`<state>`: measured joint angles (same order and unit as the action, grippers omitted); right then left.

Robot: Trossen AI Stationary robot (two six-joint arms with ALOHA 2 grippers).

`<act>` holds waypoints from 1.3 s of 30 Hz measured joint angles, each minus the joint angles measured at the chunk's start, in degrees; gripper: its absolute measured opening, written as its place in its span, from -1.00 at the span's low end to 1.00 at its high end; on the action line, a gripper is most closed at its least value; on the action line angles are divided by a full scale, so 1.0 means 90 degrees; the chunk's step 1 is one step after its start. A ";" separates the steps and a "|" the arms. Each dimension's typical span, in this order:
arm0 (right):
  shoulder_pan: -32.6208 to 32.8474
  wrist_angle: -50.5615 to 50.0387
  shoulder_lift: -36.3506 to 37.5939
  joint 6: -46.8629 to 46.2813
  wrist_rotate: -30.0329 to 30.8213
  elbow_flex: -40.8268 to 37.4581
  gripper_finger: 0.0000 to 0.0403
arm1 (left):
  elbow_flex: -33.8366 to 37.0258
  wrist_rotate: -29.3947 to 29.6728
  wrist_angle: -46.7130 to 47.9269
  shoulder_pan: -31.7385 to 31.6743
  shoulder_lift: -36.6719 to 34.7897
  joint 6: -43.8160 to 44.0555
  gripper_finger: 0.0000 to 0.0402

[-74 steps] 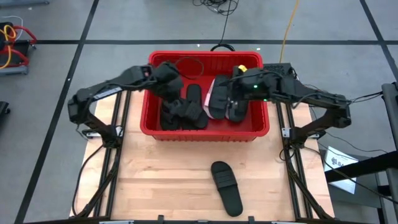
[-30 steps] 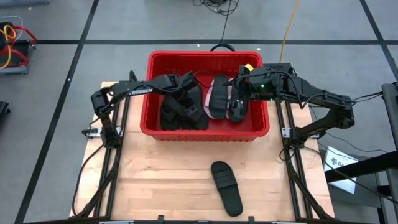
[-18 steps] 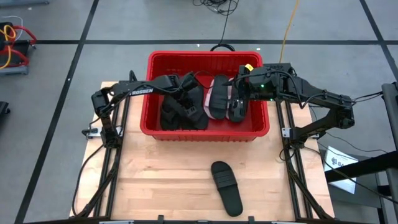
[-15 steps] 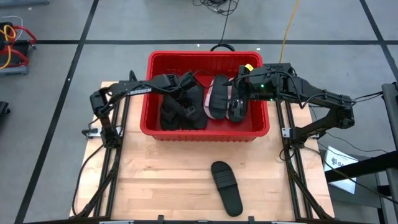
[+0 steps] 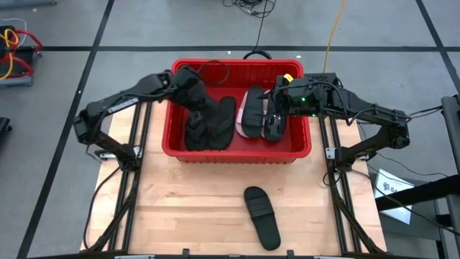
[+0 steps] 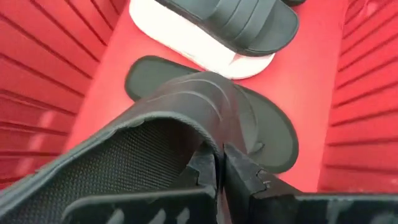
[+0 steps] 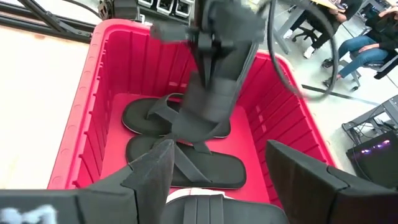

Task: Pick and place slides into bin
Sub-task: Put the black slide into the red bin

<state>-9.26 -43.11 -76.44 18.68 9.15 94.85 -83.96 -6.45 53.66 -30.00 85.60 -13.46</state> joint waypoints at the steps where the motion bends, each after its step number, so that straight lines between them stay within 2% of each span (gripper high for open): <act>1: 0.0000 -0.0002 0.0000 0.0002 0.0000 0.0000 0.20 | 0.0000 0.0041 0.0047 -0.0003 -0.0097 -0.0126 -0.99; 5: 0.0000 -0.0002 0.0000 0.0002 0.0001 0.0000 0.20 | 0.0000 0.0132 0.0179 -0.0013 -0.0403 -0.0525 -0.99; 12: -0.0005 0.0000 0.0002 0.0000 0.0002 0.0000 0.20 | -0.0041 0.0186 0.0207 0.0451 -0.0460 -0.1968 -0.99; 23: -0.0005 0.0000 0.0000 -0.0002 0.0001 -0.0005 0.20 | -0.0192 -0.0006 0.0367 0.1202 0.0422 -0.3176 -0.99; 31: -0.0005 0.0000 0.0000 -0.0065 0.0000 -0.0005 0.20 | -0.0182 0.0244 0.0365 0.1504 0.1260 -0.3809 -0.99; 39: -0.0005 0.0000 -0.0002 -0.0168 0.0000 -0.0005 0.20 | -0.0197 0.0865 0.0174 0.1475 0.1505 -0.4088 -0.97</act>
<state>-9.30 -43.11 -76.47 17.17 9.15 94.80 -85.73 1.34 55.23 -16.73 99.15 -50.26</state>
